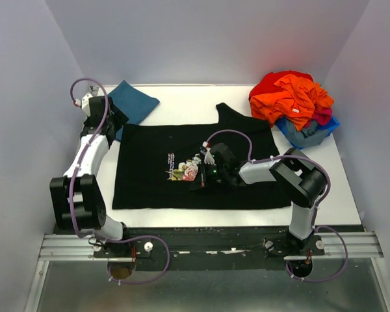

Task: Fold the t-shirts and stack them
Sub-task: Grap the side of the flattened tshirt furthest away from the robot with both arms

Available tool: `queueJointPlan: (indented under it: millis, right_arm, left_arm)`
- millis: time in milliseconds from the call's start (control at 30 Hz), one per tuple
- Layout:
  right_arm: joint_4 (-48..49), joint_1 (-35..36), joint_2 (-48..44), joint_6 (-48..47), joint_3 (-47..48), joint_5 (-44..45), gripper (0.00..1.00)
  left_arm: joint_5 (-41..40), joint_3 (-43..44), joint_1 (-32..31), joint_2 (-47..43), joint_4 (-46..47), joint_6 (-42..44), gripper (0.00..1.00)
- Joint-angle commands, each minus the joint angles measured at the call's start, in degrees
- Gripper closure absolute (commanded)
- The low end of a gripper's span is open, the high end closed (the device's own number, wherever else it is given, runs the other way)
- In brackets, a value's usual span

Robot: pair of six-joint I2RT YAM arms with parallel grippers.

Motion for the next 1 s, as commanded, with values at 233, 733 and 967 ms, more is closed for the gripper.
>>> queueJointPlan:
  millis: [233, 733, 967]
  right_arm:
    - [-1.7, 0.3, -1.3, -1.4, -0.6, 2.0, 0.99]
    - [-1.7, 0.2, -1.0, -1.2, -0.4, 1.5, 0.99]
    - [-1.8, 0.3, -1.1, -1.2, -0.5, 1.5, 0.99]
  left_arm:
    - [-4.9, 20.9, -0.7, 20.0, -3.1, 3.5, 0.26]
    - [-3.1, 22.6, -1.1, 30.2, -4.1, 2.7, 0.32]
    - [-2.3, 23.9, -1.3, 32.8, -4.2, 3.4, 0.4]
